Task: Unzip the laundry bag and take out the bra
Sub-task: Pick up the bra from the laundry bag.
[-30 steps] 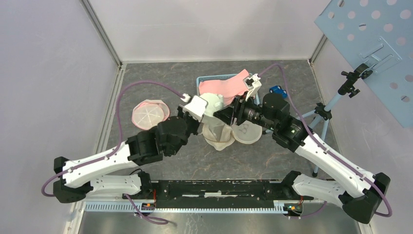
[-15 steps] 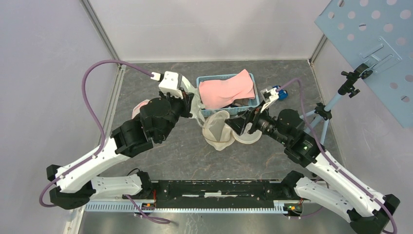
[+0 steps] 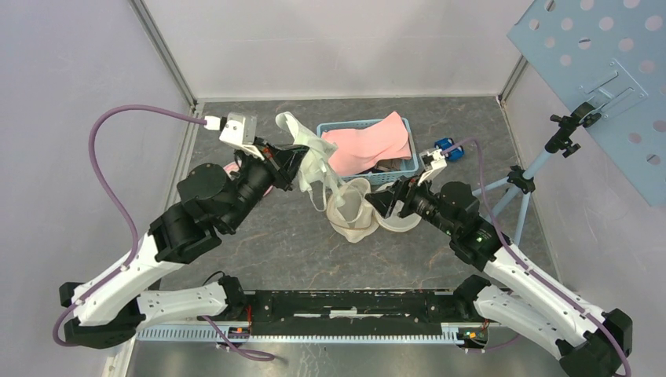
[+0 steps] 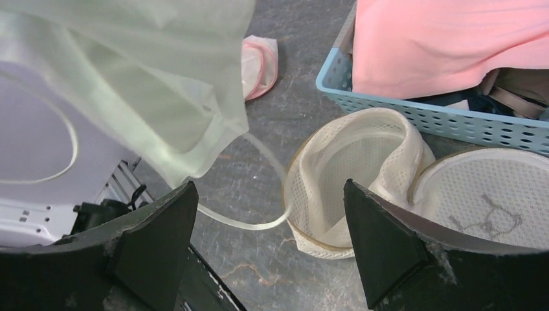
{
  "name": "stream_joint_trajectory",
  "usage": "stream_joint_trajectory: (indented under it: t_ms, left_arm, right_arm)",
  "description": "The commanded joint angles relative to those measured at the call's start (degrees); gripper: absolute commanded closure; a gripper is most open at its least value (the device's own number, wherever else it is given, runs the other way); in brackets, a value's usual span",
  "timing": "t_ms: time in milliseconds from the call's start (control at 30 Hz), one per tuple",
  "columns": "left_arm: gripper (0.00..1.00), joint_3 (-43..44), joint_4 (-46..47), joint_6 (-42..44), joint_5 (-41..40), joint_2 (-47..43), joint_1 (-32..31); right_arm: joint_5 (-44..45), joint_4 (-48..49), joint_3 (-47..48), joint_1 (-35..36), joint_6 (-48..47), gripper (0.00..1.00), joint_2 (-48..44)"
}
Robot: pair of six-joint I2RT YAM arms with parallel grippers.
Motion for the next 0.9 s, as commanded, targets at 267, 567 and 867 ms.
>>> stream_joint_trajectory:
  t_ms: [267, 567, 867]
  left_arm:
    - [0.98, 0.59, 8.14, -3.28, 10.93, -4.13, 0.31]
    - [0.98, 0.91, 8.70, -3.76, 13.59, -4.14, 0.26]
    - [0.98, 4.58, -0.03, -3.37, 2.08, -0.83, 0.30]
  right_arm:
    - [-10.85, 25.45, -8.44, -4.57, 15.02, 0.13, 3.10]
    - [-15.17, 32.70, -7.43, -4.51, 16.79, 0.16, 6.11]
    - [-13.93, 7.57, 12.62, -4.35, -6.61, 0.18, 7.20]
